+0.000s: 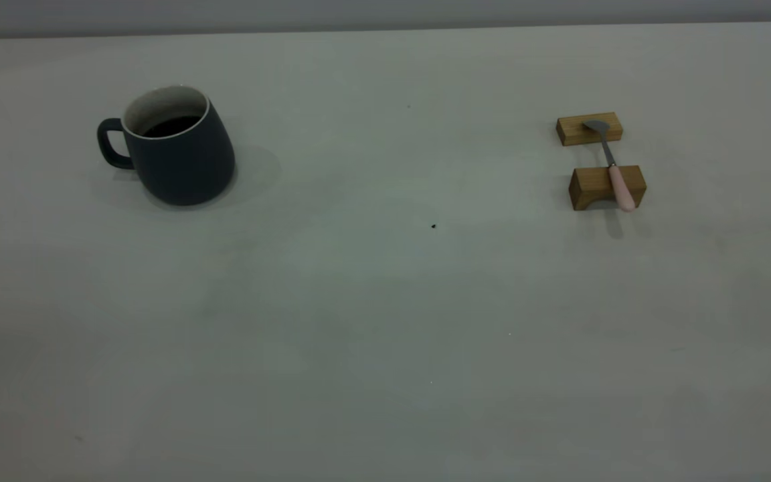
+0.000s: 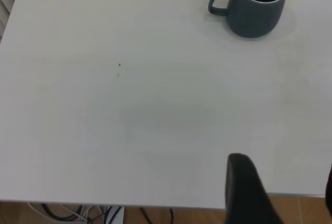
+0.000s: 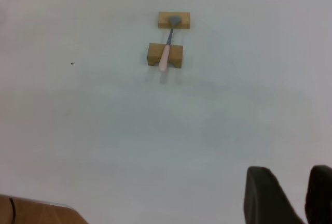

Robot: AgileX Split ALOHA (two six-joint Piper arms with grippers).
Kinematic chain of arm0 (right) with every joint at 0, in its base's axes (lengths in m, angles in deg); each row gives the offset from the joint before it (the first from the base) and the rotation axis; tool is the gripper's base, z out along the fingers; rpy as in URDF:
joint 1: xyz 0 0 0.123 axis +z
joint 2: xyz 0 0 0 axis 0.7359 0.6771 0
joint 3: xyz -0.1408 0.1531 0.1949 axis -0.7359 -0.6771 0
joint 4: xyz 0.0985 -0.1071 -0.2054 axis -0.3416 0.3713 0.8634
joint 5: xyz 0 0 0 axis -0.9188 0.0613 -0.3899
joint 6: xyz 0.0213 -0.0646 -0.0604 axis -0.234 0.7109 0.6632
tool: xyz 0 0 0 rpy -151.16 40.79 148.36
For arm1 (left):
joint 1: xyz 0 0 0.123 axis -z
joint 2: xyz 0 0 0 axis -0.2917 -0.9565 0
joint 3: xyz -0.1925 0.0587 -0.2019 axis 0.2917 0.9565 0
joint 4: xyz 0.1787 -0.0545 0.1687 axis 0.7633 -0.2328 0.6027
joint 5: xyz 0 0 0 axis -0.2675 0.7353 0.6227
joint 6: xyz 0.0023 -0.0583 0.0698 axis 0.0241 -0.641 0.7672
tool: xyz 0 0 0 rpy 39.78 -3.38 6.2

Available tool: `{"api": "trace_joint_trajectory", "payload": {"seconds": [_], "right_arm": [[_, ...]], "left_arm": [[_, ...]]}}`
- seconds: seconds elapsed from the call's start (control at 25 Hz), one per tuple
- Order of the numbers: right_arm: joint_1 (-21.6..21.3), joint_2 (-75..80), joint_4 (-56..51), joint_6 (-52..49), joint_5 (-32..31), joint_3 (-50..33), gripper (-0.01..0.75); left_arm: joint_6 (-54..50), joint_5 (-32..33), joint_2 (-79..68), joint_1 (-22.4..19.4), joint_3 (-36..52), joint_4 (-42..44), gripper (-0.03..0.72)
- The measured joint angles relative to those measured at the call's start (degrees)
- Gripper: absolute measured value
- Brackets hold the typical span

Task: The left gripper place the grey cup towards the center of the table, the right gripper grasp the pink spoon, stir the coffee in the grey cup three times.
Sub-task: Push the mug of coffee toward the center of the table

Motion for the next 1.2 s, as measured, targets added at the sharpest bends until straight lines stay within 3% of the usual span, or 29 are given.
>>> {"api": "trace_joint_trajectory", "payload": {"seconds": [1.2], "right_arm": [[0.00,0.00,0.00,0.00,0.00,0.00,0.240]], "left_arm": [[-1.44,-0.07,-1.48,0.00,-0.20,0.37,0.446]]}}
